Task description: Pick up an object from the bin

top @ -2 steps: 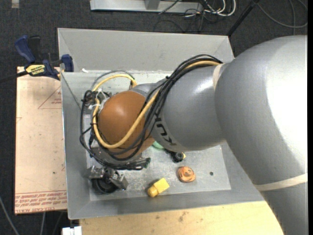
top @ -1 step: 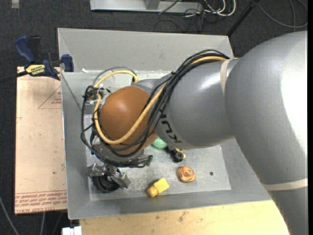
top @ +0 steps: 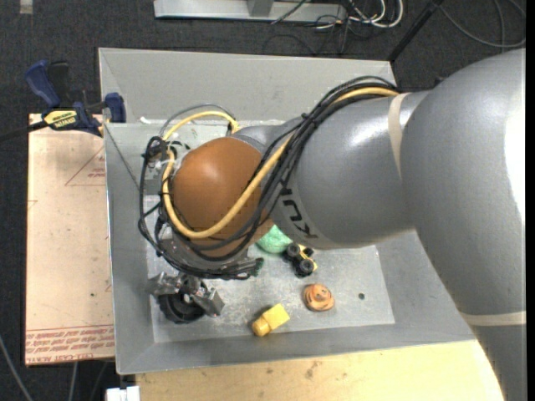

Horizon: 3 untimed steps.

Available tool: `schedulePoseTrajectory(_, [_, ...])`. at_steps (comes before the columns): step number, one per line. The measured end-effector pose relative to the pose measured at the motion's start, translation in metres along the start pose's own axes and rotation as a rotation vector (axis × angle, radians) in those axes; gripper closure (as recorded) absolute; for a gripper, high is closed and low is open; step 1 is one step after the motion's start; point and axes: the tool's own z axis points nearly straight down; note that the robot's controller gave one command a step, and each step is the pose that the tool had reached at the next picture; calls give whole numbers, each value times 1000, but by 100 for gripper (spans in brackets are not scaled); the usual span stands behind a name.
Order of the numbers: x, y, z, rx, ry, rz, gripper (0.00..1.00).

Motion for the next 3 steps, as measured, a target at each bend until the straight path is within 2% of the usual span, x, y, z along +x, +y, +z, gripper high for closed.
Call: schedulePoseTrajectory(3, [-1,0,-33,3,-3,2,100])
